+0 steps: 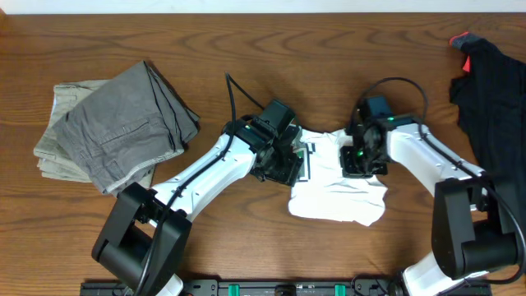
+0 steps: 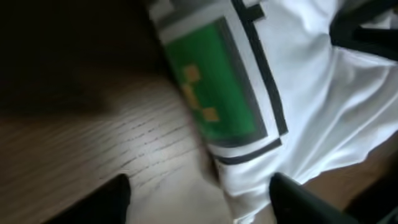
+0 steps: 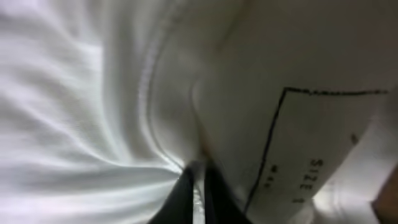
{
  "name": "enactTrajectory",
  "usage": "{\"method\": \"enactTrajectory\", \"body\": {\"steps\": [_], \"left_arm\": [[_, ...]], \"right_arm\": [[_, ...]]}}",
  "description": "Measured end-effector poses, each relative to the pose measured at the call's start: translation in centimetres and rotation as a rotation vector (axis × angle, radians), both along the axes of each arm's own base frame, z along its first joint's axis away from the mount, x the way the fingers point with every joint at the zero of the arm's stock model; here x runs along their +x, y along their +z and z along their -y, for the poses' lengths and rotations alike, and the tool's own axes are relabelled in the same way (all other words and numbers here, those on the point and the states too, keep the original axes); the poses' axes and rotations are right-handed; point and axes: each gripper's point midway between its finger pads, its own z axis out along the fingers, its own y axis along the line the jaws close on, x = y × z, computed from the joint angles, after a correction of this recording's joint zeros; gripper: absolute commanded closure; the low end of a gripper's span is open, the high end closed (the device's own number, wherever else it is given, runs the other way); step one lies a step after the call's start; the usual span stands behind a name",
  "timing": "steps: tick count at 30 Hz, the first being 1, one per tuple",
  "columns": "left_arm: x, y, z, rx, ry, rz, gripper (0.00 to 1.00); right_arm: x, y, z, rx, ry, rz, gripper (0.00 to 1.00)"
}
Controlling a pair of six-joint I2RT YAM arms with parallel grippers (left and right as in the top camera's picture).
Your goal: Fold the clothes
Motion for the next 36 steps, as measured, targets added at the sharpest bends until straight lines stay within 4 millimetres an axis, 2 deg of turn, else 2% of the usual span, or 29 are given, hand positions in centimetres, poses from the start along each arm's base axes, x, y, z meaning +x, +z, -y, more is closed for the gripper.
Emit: {"method": "enactTrajectory", "body": {"steps": [2,5,8,11,15,20,24,29,35,36], "left_arm": [[0.7,0.2,0.3,-0.017,0.029,0.015,0.05],[2.3,0.7,0.8,-0.066,0.101,0.036,0.02],[3.1,1.0,1.9,-0.147,0.139,0.014,0.01],[2.5,-0.3,2.5,-0.166,0.172,-0.074,0.01],[1.3,-3.4,3.1,-0.160,0.213,-0.218,0.01],[1.0,-3.3,3.9,-0.202,0.243,-0.280,0.00],[1.2,-3.1,4.7,-0.242,0.259,-0.301,0.01],[0.5,-2.9,6.5,-0.285,0.265,-0.347,0.15],[0.1,-2.3,8.5,-0.329,0.243,-0.332,0.52],[0.2,-2.2,8.7,-0.333,0.235,-0.319,0.62]], "right_arm": [[0.3,0.4,0.0,0.028,-0.006,0.011,0.91],[0.7,1.2,-0.2,0.054,-0.005,0.030,0.90],[0.6,1.5,-0.3,0.057,-0.007,0.029,0.94],[0.5,1.3,0.3,0.022,-0.043,0.018,0.97],[0.7,1.1,1.4,-0.027,-0.099,0.013,0.97],[0.7,0.7,2.5,-0.072,-0.152,-0.003,0.99],[0.3,-0.6,2.8,-0.092,-0.171,-0.047,0.99],[0.1,-1.1,2.8,-0.096,-0.182,-0.069,0.99],[0.1,-1.1,2.8,-0.096,-0.189,-0.071,0.99],[0.1,-1.1,2.8,-0.096,-0.189,-0.071,0.99]]}}
